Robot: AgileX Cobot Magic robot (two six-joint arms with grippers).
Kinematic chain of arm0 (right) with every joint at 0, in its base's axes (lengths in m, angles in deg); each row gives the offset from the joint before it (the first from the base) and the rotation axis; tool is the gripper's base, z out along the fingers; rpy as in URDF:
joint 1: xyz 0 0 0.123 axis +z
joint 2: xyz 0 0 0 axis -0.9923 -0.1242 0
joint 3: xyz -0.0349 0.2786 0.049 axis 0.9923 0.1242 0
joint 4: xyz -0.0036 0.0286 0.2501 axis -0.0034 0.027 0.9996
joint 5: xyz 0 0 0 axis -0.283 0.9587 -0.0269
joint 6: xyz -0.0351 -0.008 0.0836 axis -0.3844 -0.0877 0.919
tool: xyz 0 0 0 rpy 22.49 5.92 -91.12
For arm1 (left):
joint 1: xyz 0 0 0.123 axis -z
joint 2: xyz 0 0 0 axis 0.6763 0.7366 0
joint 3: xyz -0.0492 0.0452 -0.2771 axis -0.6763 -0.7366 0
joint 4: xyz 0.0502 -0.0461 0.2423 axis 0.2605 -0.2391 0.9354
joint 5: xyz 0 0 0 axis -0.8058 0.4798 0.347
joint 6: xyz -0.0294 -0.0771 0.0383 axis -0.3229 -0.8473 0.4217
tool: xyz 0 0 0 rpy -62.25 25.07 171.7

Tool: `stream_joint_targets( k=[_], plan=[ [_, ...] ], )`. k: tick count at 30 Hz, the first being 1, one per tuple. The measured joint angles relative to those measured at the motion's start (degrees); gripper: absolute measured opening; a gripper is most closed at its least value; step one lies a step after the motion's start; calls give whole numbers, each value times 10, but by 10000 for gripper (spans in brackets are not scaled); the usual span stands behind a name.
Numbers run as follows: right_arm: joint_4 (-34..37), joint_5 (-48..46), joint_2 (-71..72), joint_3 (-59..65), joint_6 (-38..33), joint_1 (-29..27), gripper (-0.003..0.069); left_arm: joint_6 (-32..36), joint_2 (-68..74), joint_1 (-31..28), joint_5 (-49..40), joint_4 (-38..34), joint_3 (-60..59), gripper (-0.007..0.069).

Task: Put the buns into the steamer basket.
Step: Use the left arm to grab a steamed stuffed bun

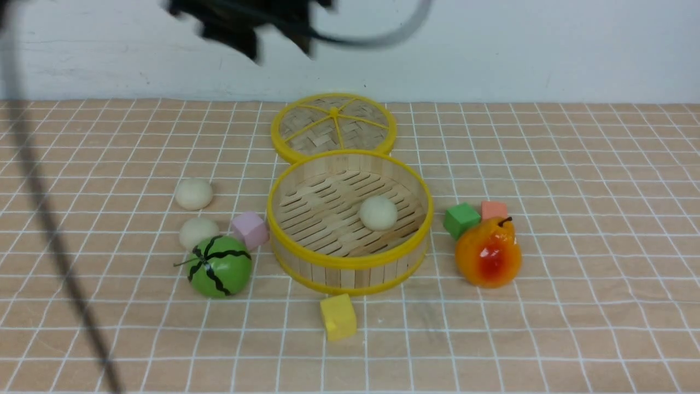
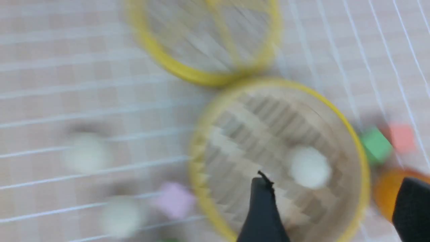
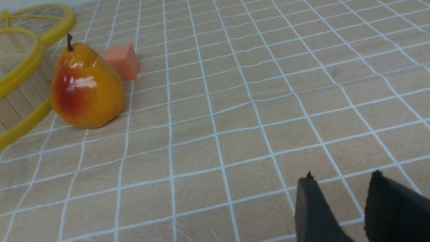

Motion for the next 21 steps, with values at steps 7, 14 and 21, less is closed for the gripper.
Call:
stream_joint_targets(
  k=[7,14,21],
  plan=[
    [0,0,0,0,0,0,241,-21,-49,-103,38,0,-122,455],
    [0,0,0,0,0,0,241,-52,11,-136,147,-11,-254,389],
    [0,0,0,0,0,0,241,-29,100,-136,247,-11,-261,323]
  ],
)
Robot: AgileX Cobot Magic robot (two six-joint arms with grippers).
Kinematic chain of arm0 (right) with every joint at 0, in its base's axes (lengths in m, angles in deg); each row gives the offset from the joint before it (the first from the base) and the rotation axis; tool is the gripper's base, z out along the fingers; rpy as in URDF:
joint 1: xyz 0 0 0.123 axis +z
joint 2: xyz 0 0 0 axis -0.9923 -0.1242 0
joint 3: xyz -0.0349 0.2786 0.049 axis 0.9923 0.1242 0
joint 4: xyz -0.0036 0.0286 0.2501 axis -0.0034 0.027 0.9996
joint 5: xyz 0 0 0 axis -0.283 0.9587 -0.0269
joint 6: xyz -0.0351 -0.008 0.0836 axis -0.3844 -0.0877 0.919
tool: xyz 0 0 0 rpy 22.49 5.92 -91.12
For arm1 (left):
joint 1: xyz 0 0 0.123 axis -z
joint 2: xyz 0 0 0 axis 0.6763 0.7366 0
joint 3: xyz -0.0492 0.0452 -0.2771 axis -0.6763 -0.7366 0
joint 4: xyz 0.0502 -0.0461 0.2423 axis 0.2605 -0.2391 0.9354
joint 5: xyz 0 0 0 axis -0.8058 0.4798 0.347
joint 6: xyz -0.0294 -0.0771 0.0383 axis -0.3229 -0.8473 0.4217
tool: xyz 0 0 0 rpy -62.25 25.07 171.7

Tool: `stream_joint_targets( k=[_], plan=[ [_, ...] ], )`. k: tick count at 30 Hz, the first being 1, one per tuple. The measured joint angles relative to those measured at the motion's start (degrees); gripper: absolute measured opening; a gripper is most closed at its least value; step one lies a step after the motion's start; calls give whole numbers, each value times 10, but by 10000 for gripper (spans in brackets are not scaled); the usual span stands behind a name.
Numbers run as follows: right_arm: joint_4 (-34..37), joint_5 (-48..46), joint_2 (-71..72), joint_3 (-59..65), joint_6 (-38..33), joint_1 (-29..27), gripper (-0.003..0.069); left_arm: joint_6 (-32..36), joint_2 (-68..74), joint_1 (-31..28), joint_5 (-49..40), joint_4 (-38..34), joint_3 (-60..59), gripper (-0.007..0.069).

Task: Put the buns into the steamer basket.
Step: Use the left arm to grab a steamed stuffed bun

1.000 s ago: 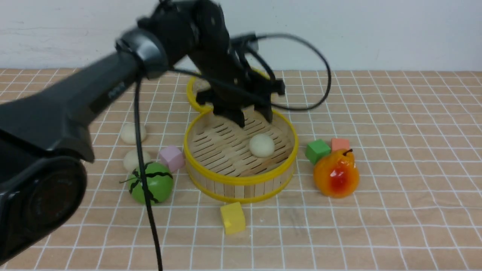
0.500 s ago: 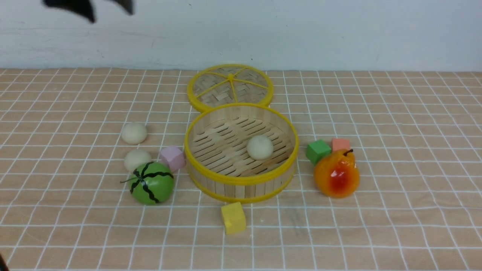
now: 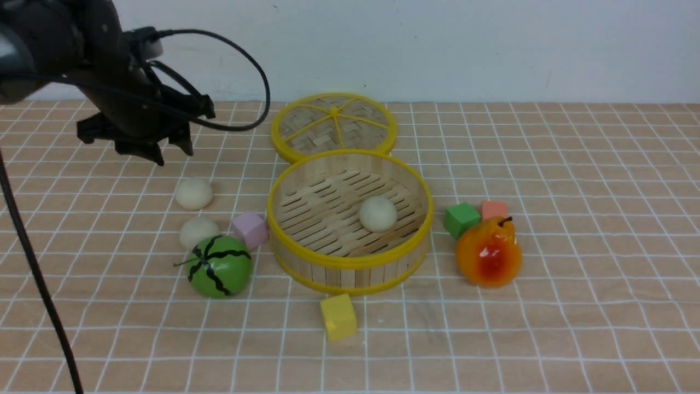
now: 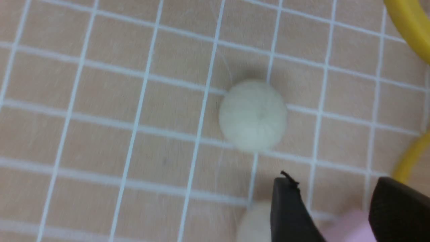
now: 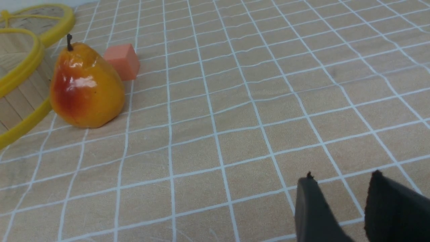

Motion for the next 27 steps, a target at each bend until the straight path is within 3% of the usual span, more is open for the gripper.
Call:
stream_joint_targets(
  k=[6,10,16,19,20,21,24,26,27],
  plan=[
    [0,0,0,0,0,0,241,-1,59,0,77,17,0,285],
    [0,0,0,0,0,0,241,-36,90,0,122,49,0,276],
    [0,0,0,0,0,0,241,-63,114,0,145,72,4,254],
    [0,0,0,0,0,0,241,-62,119,0,135,74,10,158],
    [0,0,0,0,0,0,241,-62,119,0,133,74,11,158],
    [0,0,0,0,0,0,241,-53,119,0,116,74,22,83],
    [0,0,0,0,0,0,241,-19,119,0,43,60,71,-11],
    [0,0,0,0,0,0,241,1,119,0,12,43,97,-13],
    [0,0,0,0,0,0,241,26,119,0,-28,0,138,-13]
  ],
)
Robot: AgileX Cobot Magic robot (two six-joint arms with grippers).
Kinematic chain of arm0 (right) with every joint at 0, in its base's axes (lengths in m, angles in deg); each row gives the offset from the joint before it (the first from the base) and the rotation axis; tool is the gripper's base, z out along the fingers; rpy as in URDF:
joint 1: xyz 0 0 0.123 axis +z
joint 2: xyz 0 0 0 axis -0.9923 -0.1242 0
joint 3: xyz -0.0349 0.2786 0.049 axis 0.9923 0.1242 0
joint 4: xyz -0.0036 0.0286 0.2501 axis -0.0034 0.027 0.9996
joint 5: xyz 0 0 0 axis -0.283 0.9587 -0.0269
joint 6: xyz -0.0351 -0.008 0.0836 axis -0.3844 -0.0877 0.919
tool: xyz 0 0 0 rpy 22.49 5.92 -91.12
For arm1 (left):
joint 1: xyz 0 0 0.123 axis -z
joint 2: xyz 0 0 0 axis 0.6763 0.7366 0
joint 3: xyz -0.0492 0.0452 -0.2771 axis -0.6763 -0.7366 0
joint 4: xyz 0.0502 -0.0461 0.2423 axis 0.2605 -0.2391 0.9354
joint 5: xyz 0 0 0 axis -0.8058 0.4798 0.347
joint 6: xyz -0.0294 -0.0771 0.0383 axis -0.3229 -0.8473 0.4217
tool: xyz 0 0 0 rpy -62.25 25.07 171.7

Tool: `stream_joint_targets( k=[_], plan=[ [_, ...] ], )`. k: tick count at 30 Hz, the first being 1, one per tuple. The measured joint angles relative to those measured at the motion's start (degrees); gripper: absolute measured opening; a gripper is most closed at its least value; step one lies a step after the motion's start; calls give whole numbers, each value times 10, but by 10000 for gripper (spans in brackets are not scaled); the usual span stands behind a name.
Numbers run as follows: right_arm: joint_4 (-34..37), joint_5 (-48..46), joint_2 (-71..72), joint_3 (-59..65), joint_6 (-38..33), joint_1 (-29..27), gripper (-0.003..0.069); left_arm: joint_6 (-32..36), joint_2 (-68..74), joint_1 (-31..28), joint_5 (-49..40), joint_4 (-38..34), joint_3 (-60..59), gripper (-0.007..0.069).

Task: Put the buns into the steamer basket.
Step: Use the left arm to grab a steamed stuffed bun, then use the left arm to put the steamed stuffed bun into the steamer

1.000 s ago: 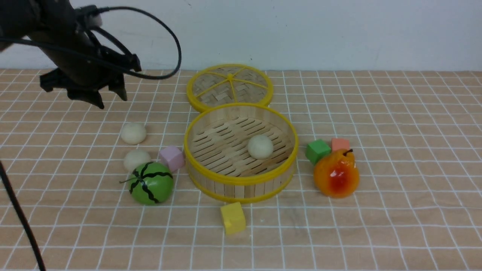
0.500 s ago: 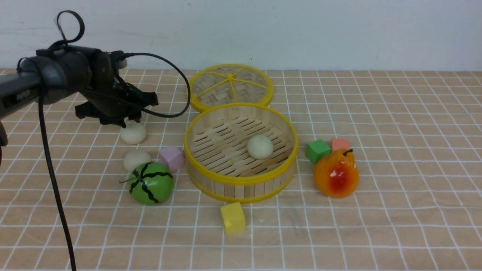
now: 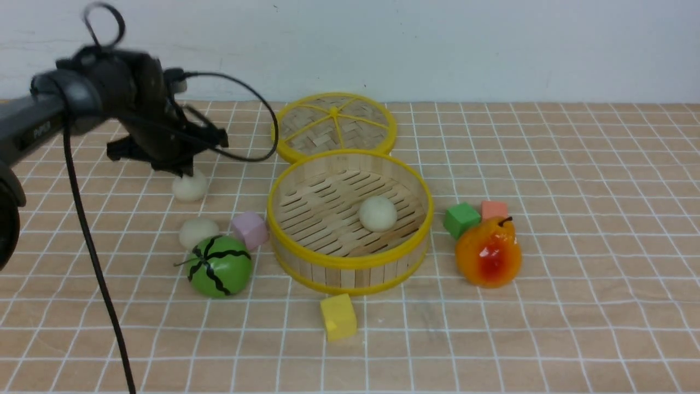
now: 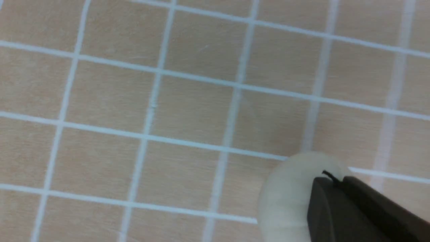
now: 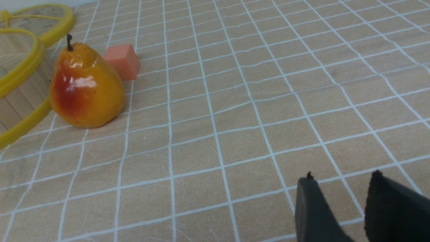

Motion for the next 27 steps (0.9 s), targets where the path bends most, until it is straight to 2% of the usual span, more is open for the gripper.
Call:
stream_joint_targets(
  k=[3,8,12,17,19,21,22,23,24,25,27],
  plan=[
    [0,0,0,0,0,0,241,47,-6,12,-51,-89,45,-13],
    [0,0,0,0,0,0,241,86,-17,69,-60,-180,66,-13],
    [0,0,0,0,0,0,241,86,2,118,-12,-192,67,-4],
    [0,0,0,0,0,0,241,75,48,141,60,-168,67,28],
    [0,0,0,0,0,0,241,60,69,144,77,-150,67,73],
    [0,0,0,0,0,0,241,45,76,145,83,-143,67,151],
    [0,0,0,0,0,0,241,45,76,145,83,-142,67,159],
    [0,0,0,0,0,0,241,40,75,145,83,-142,67,225],
    [0,0,0,0,0,0,241,39,74,145,83,-142,67,234],
    [0,0,0,0,0,0,241,36,68,145,78,-141,67,302],
    [0,0,0,0,0,0,241,36,56,145,55,-141,67,370]
  ],
)
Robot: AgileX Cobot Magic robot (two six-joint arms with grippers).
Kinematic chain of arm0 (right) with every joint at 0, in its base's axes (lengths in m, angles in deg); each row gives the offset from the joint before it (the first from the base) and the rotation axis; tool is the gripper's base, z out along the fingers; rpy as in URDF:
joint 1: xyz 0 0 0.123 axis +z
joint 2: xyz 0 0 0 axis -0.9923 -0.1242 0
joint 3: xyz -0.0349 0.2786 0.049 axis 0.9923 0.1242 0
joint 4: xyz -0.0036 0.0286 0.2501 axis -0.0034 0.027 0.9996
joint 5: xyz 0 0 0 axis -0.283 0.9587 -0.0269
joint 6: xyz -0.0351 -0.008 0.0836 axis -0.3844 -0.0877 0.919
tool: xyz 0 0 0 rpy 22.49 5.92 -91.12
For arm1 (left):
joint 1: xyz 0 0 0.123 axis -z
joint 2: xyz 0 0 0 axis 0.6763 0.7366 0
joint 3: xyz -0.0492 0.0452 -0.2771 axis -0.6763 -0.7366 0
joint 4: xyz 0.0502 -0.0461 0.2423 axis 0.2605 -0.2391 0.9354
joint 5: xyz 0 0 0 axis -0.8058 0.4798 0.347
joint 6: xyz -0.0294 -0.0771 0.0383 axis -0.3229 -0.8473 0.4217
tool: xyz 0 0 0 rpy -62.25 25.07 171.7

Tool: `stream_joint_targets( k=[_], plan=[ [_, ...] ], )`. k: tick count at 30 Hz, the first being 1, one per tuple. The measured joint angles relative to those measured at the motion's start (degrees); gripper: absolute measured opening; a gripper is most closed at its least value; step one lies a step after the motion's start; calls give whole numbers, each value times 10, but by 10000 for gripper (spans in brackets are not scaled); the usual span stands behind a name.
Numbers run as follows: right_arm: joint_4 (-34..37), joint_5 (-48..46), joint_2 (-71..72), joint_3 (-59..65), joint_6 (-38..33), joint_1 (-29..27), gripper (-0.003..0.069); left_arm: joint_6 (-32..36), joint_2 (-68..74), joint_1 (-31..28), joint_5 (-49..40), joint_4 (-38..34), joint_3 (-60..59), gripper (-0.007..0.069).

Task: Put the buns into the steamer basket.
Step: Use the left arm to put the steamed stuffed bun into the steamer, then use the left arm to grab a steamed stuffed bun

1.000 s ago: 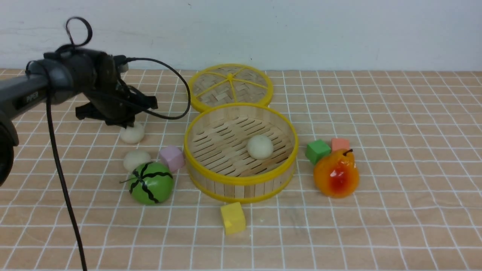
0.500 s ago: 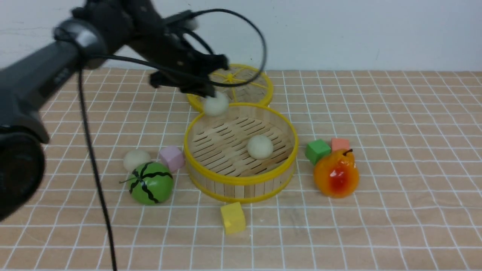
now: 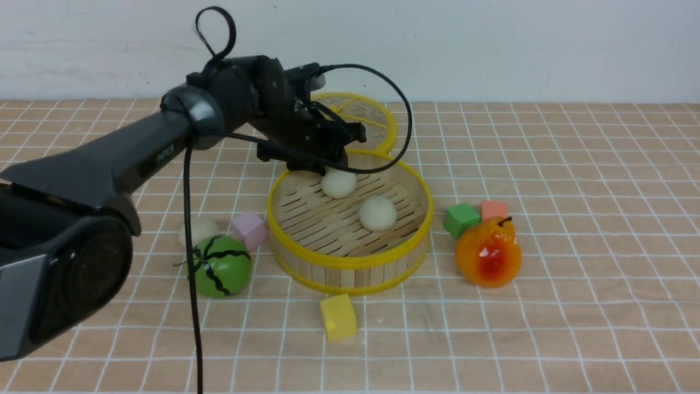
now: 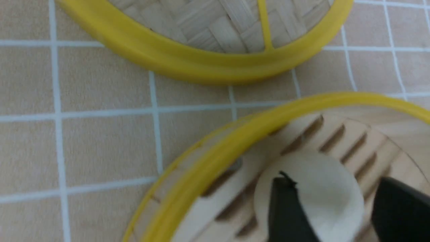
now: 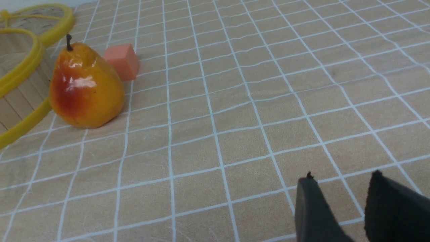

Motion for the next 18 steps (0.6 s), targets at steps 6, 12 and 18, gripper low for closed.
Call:
stream_joint_targets(
  k=[6,12,18],
  plan=[
    [0,0,0,0,0,0,241,33,-106,-28,-145,5,3,470],
    [0,0,0,0,0,0,241,50,-195,-101,-268,15,-12,454],
    [0,0,0,0,0,0,241,50,-273,-147,-241,36,-162,421]
  ],
)
